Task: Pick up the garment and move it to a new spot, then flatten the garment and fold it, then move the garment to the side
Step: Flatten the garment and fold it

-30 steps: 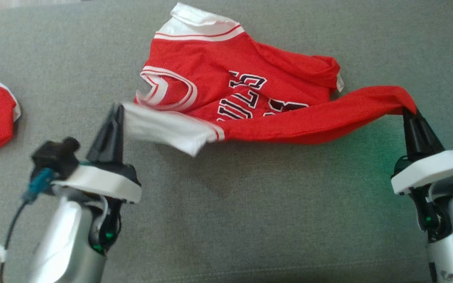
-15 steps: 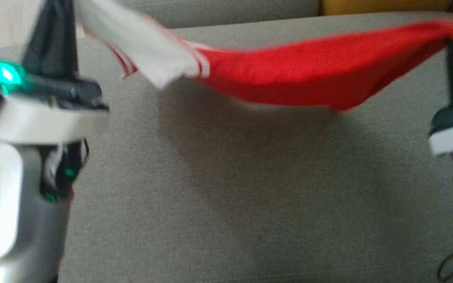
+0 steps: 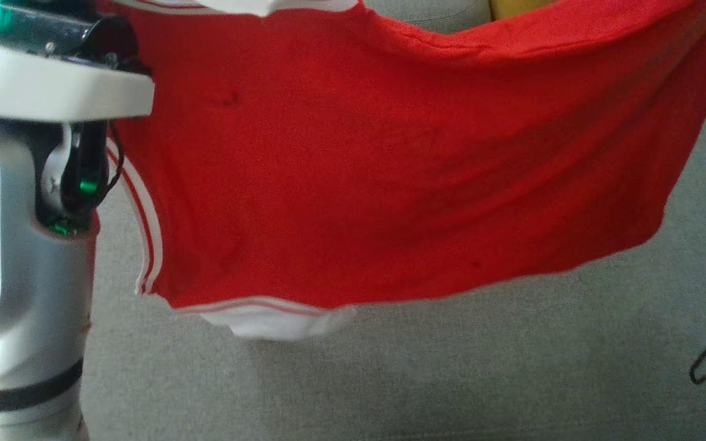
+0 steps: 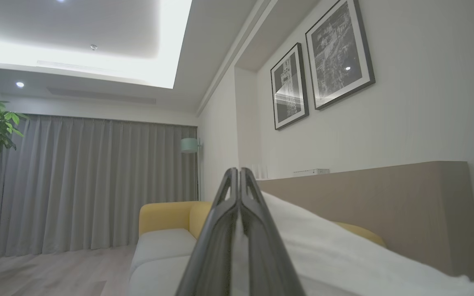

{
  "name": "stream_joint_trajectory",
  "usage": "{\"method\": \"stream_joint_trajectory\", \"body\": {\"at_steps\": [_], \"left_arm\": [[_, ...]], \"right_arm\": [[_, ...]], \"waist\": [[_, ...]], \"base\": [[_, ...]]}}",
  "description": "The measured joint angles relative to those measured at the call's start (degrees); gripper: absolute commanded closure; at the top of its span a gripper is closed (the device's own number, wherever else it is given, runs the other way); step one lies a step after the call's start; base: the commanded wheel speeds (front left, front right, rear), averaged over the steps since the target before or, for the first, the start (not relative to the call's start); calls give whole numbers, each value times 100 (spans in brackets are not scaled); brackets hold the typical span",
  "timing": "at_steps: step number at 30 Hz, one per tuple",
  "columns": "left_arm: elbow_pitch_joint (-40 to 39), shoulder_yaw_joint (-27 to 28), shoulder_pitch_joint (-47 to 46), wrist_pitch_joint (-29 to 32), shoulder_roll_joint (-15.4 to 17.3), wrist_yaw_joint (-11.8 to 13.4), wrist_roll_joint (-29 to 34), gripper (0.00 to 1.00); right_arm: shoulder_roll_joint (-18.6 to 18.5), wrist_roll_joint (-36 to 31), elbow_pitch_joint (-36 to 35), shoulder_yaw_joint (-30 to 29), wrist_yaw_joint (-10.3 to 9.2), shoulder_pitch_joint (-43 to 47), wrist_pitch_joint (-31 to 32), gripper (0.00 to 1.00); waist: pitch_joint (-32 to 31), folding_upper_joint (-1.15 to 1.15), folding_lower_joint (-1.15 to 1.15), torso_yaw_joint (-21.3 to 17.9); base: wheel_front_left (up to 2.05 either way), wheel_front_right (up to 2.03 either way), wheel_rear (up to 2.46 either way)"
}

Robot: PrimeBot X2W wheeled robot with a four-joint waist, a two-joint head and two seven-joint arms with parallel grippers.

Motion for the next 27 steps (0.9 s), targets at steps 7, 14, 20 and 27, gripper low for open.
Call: {"method": "stream_joint_trajectory", "body": {"at_steps": [7, 14, 20, 27], "left_arm": [[881, -33, -449, -146, -157, -64, -134, 100], [2226, -49, -1695, -748, -243, -183, -40, 100], [3316, 58, -2898, -1118, -393, -259, 164, 100], [3907, 557, -3478, -1144, -648, -437, 330, 100]], "right_arm": [[166, 92, 709, -10, 0, -577, -45, 100], [198, 100, 2217, 263, 0, -2270, -499, 100], [289, 41, 3864, 648, 0, -3923, -1457, 100], [314, -54, 5720, 1154, 0, -4792, -2247, 100]], "waist": [[182, 0, 0, -8], [586, 0, 0, -29], [879, 0, 1, -49], [1159, 0, 1, -47]], "base": [[0, 0, 0], [0, 0, 0], [0, 0, 0], [0, 0, 0]]}}
